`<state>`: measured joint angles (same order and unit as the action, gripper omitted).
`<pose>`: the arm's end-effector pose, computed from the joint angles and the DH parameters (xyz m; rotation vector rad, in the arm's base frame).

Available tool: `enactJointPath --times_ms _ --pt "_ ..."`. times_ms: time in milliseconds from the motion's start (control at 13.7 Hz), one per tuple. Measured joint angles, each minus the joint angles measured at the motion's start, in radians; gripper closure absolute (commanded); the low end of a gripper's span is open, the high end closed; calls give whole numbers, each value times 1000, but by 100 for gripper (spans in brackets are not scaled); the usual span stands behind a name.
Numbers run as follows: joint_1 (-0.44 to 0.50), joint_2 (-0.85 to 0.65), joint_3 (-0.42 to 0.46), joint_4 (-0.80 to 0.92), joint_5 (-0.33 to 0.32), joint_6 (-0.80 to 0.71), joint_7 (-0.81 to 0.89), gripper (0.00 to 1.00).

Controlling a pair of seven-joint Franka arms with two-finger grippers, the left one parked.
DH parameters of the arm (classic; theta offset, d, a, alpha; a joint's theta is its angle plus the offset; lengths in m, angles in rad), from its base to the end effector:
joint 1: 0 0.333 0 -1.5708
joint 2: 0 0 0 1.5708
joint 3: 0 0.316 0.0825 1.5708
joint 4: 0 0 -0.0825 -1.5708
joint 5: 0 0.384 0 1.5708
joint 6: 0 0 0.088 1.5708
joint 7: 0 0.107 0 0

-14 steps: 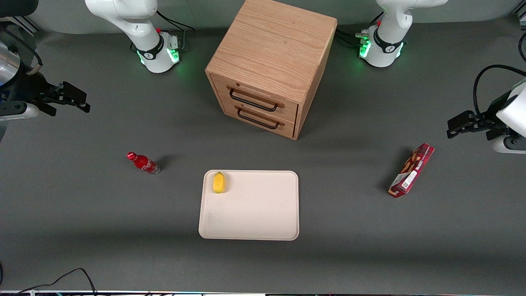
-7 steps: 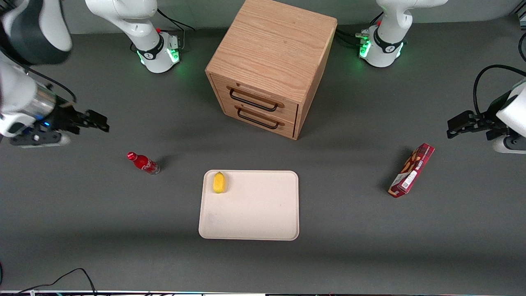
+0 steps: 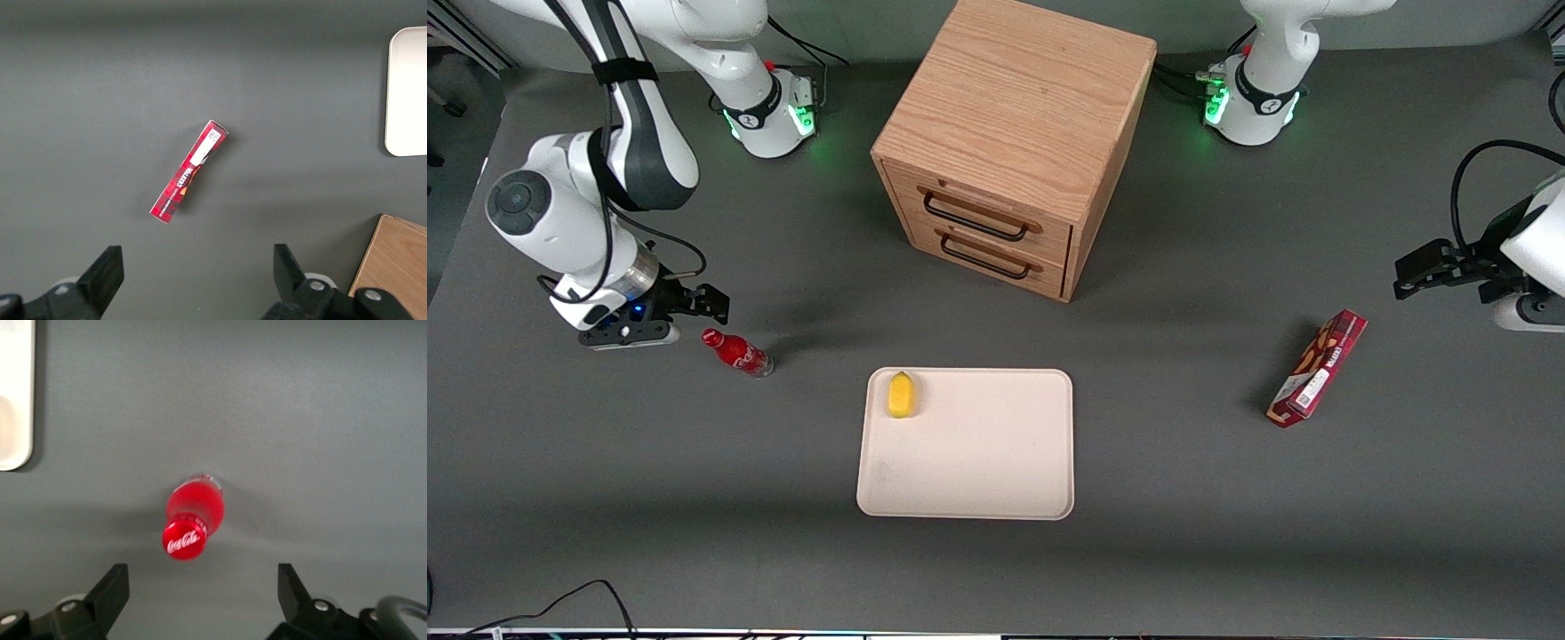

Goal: Place coke bottle on tray
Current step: 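Close the right gripper around the bottle's cap end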

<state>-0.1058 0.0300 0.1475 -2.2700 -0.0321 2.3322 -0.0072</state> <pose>0.5242 0.0212 0.3481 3.1206 0.1101 0.0514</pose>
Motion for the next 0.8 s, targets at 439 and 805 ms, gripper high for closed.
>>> enactJointPath --times_ms 439,805 --pt "-1 46 1 0 -9 64 0 26" --pt "-1 54 10 0 -9 80 0 100"
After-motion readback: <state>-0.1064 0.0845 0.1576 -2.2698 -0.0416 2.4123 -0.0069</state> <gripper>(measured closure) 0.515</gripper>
